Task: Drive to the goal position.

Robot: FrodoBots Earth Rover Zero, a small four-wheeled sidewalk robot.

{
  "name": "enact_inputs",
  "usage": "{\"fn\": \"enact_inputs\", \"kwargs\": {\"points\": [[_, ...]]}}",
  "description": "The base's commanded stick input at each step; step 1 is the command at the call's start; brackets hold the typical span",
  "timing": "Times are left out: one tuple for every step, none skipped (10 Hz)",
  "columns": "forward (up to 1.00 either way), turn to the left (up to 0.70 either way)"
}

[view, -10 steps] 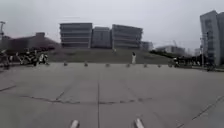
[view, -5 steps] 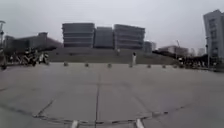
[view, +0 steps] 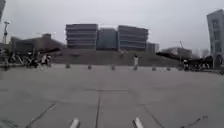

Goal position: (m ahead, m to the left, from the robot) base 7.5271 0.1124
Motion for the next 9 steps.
{"fn": "enact_inputs", "kwargs": {"points": [[1.00,0.02],[1.00,0.02],[1.00,0.02],[1.00,0.02],[1.00,0.02],[1.00,0.02],[1.00,0.02],[1.00,0.02],[1.00,0.02]]}}
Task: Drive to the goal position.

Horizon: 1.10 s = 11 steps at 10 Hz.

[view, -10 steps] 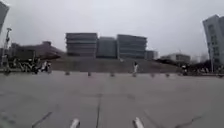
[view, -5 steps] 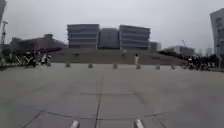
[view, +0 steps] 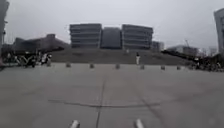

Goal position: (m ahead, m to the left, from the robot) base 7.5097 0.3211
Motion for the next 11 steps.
{"fn": "enact_inputs", "kwargs": {"points": [[1.00,0.02],[1.00,0.02],[1.00,0.02],[1.00,0.02],[1.00,0.02],[1.00,0.02],[1.00,0.02],[1.00,0.02],[1.00,0.02],[1.00,0.02],[1.00,0.02]]}}
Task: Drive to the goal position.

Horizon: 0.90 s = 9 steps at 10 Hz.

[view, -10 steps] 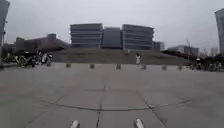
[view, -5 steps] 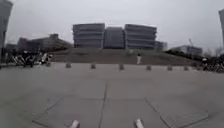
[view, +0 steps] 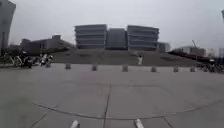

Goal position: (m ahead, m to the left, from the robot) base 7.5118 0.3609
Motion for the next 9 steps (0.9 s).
{"fn": "enact_inputs", "kwargs": {"points": [[1.00,0.02],[1.00,0.02],[1.00,0.02],[1.00,0.02],[1.00,0.02],[1.00,0.02],[1.00,0.02],[1.00,0.02],[1.00,0.02]]}}
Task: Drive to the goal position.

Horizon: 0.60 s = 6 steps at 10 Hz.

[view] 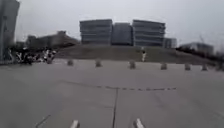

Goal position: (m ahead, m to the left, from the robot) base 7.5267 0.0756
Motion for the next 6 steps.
{"fn": "enact_inputs", "kwargs": {"points": [[1.00,0.02],[1.00,0.02],[1.00,0.02],[1.00,0.02],[1.00,0.02],[1.00,0.02]]}}
